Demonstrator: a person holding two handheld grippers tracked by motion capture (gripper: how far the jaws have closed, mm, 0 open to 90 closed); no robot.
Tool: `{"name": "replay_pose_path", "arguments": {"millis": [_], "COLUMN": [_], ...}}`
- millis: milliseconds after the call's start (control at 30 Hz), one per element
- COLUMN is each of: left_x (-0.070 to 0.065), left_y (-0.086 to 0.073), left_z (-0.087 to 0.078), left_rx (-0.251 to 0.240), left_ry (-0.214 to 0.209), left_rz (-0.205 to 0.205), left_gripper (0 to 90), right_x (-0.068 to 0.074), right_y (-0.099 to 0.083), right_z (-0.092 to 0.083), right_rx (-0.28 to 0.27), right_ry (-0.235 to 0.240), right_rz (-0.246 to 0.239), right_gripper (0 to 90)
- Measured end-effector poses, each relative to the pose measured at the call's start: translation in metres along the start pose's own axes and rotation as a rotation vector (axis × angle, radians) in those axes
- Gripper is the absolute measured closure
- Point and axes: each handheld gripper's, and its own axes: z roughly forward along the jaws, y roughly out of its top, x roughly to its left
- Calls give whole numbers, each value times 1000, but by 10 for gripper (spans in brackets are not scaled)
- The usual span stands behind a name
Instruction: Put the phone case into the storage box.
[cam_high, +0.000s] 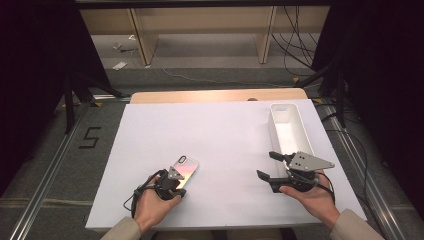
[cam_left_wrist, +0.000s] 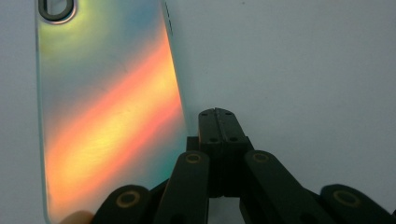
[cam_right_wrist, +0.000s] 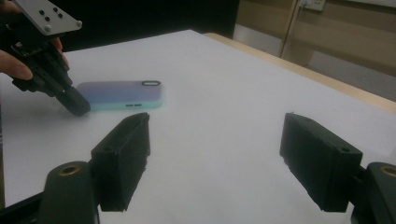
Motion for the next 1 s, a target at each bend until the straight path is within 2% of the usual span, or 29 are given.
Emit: {"name": "replay_pose_path", "arguments": {"millis": [233,267,300,333,400,467,500,533,600,667,733,767,833,867,1000], "left_x": [0,0,0,1,-1,-4,-5,-5,-5,-4,-3,-1,1,2,7], "left_y": [0,0,0,1,4,8,10,11,13,16,18,19,20,21,23], "left_z": [0,0,0,-1,-5,-10,-12,-14,-16,-19,-20,-22,-23,-23,-24], "left_rx": [0,-4,-9,-12,-47,-98,-126,-146,-208,-232,-266,-287,-298,-308,-322], "left_ry": [1,-1,-7,-12,-25,-38,-43,-43,-39,-12,9,24,41,48,70], "left_rz": [12,11,6,8,27,44,46,44,51,59,46,43,47,42,41], "left_gripper": [892,883,829,829,757,732,624,624,510,355,236,144,131,53,0], "right_x": [0,0,0,0,0,0,0,0,0,0,-1,-1,-1,-2,-3], "right_y": [0,0,0,0,0,0,0,0,0,-1,-1,-2,-2,-3,-4], "right_z": [0,0,0,0,-1,-1,-1,-1,-1,-2,-2,-3,-3,-4,-5], "right_rx": [0,1,0,0,0,-2,-2,-2,-4,-2,-6,-10,-13,-14,-14], "right_ry": [0,1,1,1,1,3,5,5,8,11,12,13,14,14,14], "right_rz": [-1,0,-1,-1,1,3,3,3,2,2,1,2,5,9,10], "right_gripper": [250,249,250,250,250,250,250,250,250,250,250,249,249,249,249]}}
